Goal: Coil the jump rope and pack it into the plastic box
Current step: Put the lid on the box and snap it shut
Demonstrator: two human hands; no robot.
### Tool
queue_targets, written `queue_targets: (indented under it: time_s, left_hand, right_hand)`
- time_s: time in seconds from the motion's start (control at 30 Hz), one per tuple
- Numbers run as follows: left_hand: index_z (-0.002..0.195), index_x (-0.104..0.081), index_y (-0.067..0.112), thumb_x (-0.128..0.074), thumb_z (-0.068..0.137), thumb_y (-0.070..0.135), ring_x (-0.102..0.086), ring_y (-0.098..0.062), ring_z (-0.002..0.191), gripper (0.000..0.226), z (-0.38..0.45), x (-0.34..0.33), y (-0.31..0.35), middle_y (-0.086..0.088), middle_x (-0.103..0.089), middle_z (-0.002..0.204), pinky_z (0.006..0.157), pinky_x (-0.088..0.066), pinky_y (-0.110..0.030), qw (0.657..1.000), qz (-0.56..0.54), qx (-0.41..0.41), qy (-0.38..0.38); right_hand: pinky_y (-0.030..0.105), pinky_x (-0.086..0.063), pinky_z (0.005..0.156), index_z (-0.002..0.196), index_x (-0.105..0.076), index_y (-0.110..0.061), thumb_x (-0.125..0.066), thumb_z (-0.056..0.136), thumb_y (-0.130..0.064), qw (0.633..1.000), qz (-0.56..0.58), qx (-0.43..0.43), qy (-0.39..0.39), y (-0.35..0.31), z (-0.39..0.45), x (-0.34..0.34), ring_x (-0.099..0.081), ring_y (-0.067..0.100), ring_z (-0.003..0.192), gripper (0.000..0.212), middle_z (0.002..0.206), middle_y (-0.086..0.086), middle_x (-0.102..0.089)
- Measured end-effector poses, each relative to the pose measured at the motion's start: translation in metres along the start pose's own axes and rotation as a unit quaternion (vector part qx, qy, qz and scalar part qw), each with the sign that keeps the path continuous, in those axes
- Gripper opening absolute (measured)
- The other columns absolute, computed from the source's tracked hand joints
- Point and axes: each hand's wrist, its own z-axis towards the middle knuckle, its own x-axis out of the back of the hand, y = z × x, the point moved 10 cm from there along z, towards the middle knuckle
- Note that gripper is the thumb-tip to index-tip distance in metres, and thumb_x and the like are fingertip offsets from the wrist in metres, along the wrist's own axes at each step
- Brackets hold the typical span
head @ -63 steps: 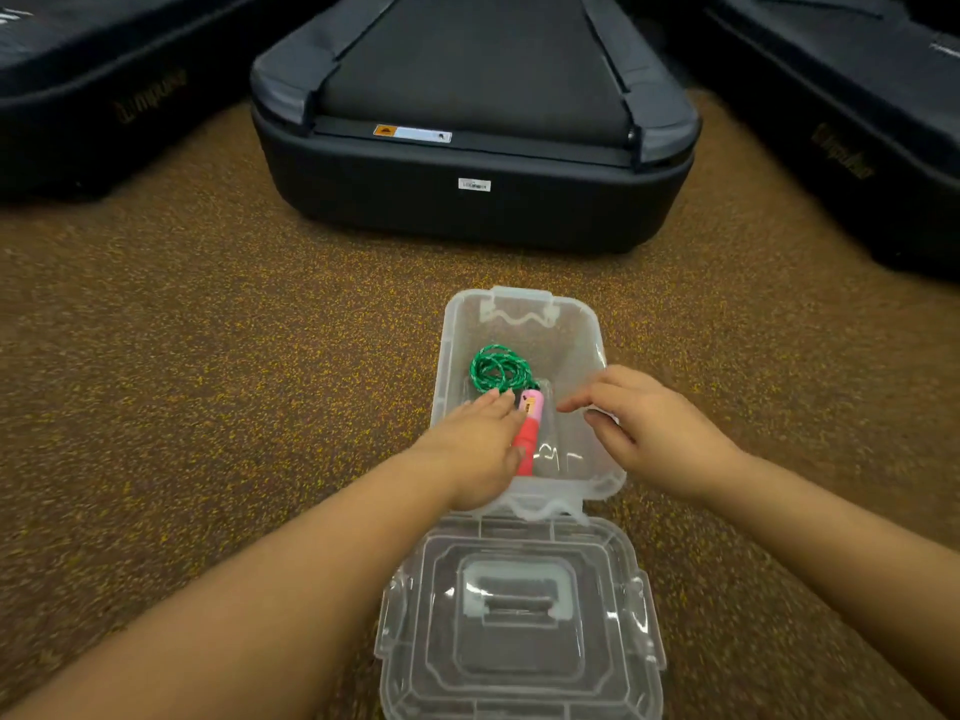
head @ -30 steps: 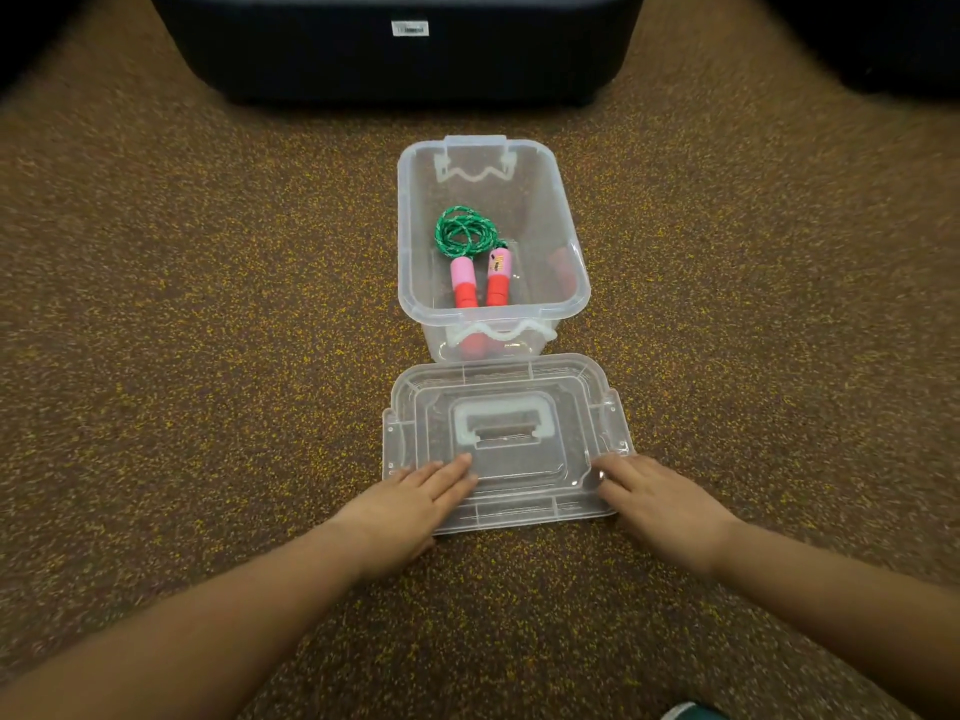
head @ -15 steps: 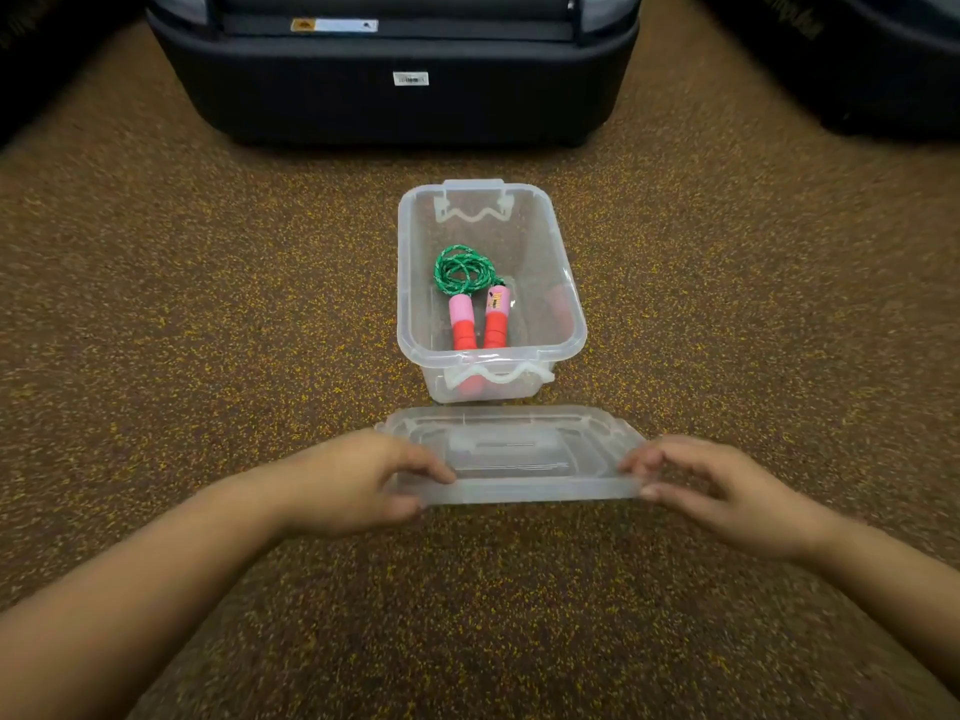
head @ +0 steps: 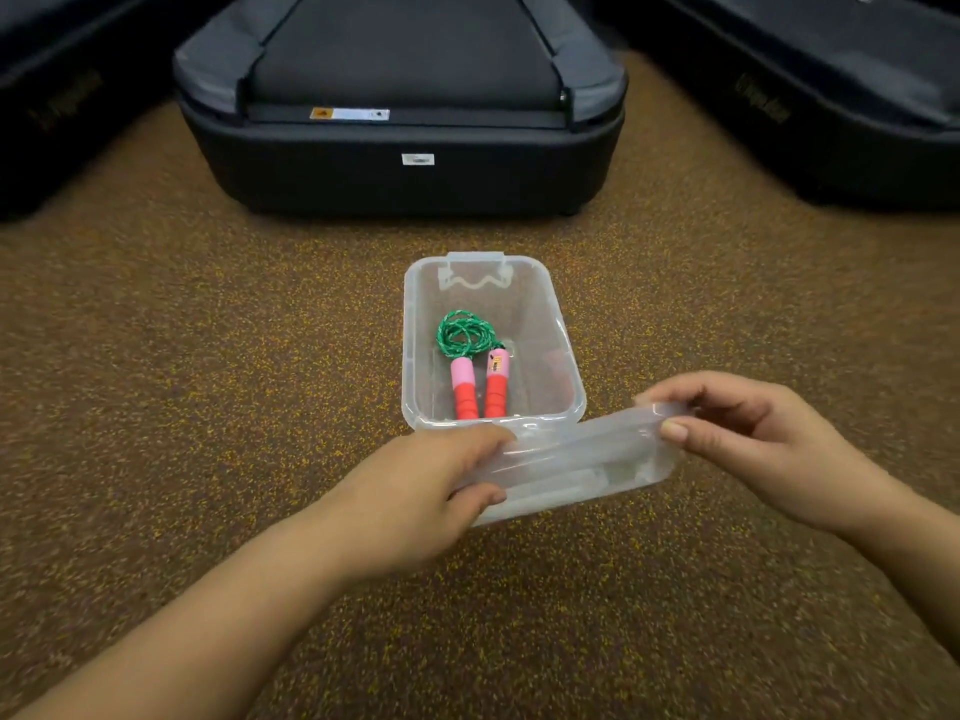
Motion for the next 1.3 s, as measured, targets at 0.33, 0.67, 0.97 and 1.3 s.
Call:
queue_targets:
  time_s: [0.33,0.67,0.97,1.3]
  left_hand:
    - [0.116,-0.059,0.010,-0.058,0.084,0.008,-0.066,-0.014,0.103,0.031,0.011,0.032,0.000,-0.003,-0.071,0.111,0.085,-0.052,-0.024,0.906,-0.424,0.018,0.009]
    - [0.124,-0.055,0.011,-0.056,0.090,0.003,-0.069,-0.023,0.095,0.035,0.011,0.020,-0.025,-0.011,-0.072,0.107,0.077,-0.057,-0.030,0.853,-0.504,0.102,0.086]
    - [0.135,-0.039,0.048,-0.049,0.096,0.019,-0.067,-0.009,0.101,0.050,0.011,0.028,-0.053,0.014,-0.065,0.119,0.085,-0.056,-0.041,0.847,-0.450,0.184,0.214]
    - [0.137,-0.033,0.049,-0.037,0.096,0.023,-0.050,-0.009,0.123,0.049,0.057,0.024,-0.088,0.019,-0.054,0.131,0.104,-0.042,-0.044,0.856,-0.404,0.231,0.225]
  right_hand:
    - [0.015,-0.054,0.076,0.135,-0.031,-0.048,-0.081,0.050,-0.035,0.952,0.228,-0.120,0.164,0.060,-0.042,-0.004,-0.061,0.003,0.112,0.100,0.125,-0.017,-0.062]
    - [0.040,-0.053,0.094,0.125,-0.055,-0.025,-0.058,0.085,-0.009,0.945,0.224,-0.176,0.160,0.076,-0.040,-0.035,-0.065,0.017,0.110,0.044,0.116,-0.002,-0.071]
    - [0.036,-0.059,0.081,0.139,-0.040,-0.033,-0.054,0.091,-0.018,0.966,0.125,-0.138,0.181,0.055,0.004,-0.017,-0.070,0.012,0.097,0.052,0.107,-0.005,-0.072]
    - [0.034,-0.055,0.087,0.118,-0.050,-0.060,-0.051,0.094,-0.034,0.968,0.008,-0.154,0.195,0.079,0.068,-0.010,-0.065,-0.007,0.096,0.035,0.100,-0.030,-0.069]
